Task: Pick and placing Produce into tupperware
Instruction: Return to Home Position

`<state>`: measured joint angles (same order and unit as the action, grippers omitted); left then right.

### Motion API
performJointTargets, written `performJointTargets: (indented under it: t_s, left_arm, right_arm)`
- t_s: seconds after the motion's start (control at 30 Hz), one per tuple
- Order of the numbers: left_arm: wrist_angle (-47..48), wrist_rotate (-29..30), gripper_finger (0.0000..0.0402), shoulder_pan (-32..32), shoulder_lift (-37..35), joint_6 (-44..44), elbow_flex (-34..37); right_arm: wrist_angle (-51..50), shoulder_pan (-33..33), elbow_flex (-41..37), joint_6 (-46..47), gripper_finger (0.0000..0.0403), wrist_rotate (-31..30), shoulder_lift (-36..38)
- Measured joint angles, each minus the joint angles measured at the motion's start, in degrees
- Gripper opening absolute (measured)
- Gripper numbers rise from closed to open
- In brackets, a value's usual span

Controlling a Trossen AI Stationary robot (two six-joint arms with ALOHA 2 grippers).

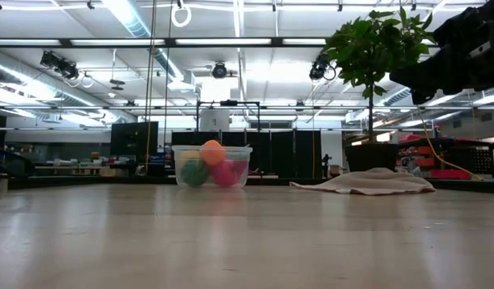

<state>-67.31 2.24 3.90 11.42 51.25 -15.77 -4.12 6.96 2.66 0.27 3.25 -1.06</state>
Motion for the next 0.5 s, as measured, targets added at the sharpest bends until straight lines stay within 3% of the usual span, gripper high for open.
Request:
performJointTargets:
  t_s: [0.13, 0.27, 0.33, 0.5]
  left_arm:
    - [-4.92, -0.17, 0.0013, 0.00, 0.02, 1.18, 2.11]
    - [-19.98, -3.92, 0.0006, 0.00, 0.02, 3.38, 7.66]
    - [-22.72, -5.82, 0.0005, 0.00, -0.67, 2.56, 10.82]
    - [-20.16, -5.05, 0.0013, -0.09, -3.77, -11.10, 15.23]
  right_arm:
    - [0.01, -0.01, 0.00, 0.00, 0.0013, 0.00, -0.01]
    - [0.02, 0.00, 0.00, 0.00, 0.0013, 0.00, -0.02]
    - [0.02, -0.01, 0.00, 0.00, 0.0013, 0.00, -0.02]
    - [0.01, -0.01, 0.00, 0.02, 0.0013, 0.00, -0.11]
